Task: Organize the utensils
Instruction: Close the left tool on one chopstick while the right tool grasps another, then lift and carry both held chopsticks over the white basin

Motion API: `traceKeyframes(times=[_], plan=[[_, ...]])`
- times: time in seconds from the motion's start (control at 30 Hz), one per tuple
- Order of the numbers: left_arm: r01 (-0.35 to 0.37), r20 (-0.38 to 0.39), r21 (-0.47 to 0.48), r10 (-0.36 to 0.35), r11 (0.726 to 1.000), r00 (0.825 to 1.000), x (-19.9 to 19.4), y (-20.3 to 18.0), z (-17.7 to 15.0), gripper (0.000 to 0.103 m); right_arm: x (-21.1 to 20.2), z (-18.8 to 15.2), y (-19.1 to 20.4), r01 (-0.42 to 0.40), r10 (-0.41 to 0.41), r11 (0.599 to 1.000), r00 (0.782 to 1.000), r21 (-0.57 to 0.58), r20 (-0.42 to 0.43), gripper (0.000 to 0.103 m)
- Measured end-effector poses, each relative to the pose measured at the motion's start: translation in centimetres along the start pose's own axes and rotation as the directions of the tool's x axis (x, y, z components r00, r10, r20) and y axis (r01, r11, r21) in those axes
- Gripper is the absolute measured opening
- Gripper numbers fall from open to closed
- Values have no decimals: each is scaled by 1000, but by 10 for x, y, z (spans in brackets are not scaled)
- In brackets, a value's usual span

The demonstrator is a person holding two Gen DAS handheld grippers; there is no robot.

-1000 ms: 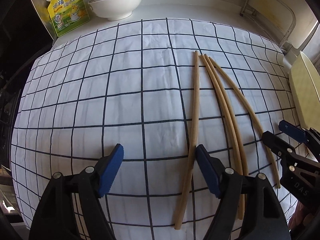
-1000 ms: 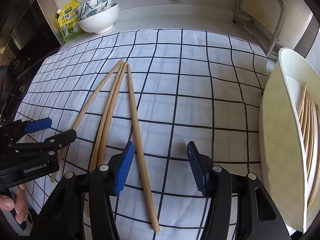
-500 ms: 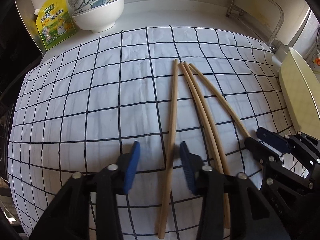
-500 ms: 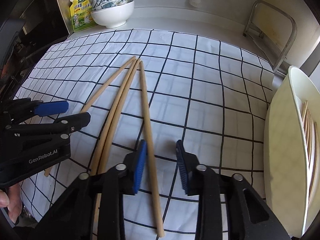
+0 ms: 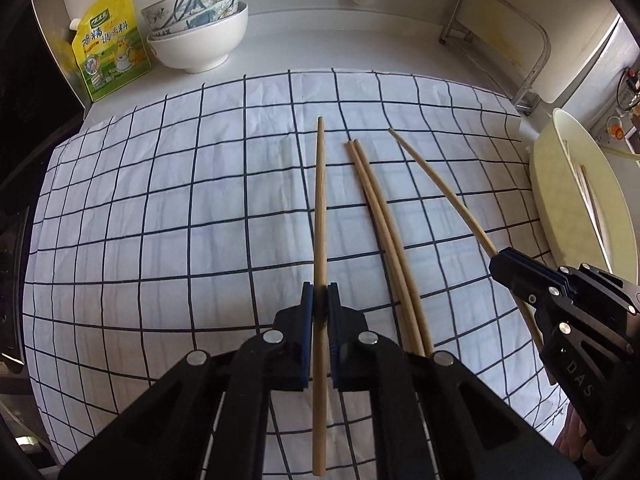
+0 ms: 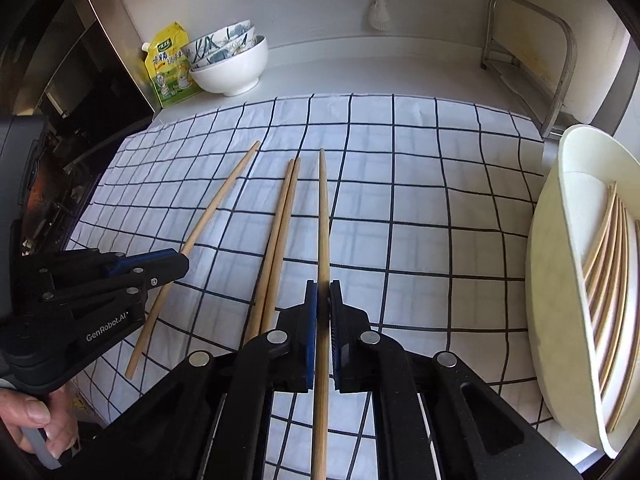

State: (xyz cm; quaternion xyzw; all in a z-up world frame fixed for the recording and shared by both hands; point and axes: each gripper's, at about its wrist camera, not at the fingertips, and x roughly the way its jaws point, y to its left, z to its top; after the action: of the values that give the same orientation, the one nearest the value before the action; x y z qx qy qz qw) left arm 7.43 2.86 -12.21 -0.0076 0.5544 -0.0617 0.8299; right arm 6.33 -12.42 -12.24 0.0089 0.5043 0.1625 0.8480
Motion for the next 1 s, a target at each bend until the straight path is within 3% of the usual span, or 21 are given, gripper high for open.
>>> traceKeyframes(times=[0.3,0.5,0.7,1.0], plan=[[58,90,118,-69,991,994,-40,-55,34,8,-69,4,-39,39,-50,996,991,86,121,6],[111,119,233,-142,966,983,-58,-113,54,8,-117,0,-87,91,-129,978,971,186,202,6],[155,96,360,-202,920,975,-58,-179,68,8,-141,-18,-150,158,-239,932,945,327,225,6],[217,3,502,-253,837,968,-25,-270,74,8,-137,-42,-218,288,-388,846,910,449,147,6]])
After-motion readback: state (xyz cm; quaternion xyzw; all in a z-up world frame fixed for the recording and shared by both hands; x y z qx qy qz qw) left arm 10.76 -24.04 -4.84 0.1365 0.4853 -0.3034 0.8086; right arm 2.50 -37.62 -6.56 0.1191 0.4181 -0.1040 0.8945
